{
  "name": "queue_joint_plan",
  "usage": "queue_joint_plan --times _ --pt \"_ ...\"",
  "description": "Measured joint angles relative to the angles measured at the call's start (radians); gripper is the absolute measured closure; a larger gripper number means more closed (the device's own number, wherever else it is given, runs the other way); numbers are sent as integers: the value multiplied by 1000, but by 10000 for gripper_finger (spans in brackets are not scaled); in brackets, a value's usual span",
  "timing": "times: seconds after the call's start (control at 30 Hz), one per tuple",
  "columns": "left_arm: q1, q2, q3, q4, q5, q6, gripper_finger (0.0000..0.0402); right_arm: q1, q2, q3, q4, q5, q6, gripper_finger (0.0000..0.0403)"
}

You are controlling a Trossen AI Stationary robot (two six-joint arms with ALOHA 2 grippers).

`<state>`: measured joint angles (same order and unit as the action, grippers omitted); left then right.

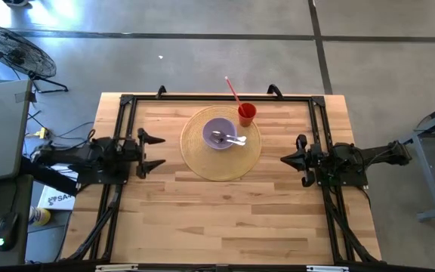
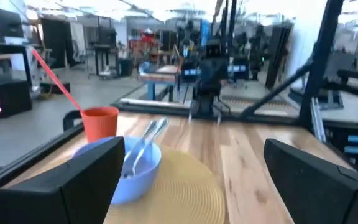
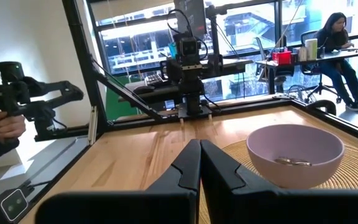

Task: Pick & Place Utensil
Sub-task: Return to Home Position

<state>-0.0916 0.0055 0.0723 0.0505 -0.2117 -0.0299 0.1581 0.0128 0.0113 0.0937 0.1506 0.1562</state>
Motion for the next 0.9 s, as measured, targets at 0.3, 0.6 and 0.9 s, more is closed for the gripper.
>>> queue_joint_plan --times 0.3,0.6,0.9 --pt "220 0 -7 -27 135 -28 23 0 0 0 0 0 0 402" --pt "266 4 -57 -13 74 -33 23 0 0 0 -1 0 0 402" --pt "267 8 -59 -12 57 -26 23 0 0 0 -2 -3 0 402"
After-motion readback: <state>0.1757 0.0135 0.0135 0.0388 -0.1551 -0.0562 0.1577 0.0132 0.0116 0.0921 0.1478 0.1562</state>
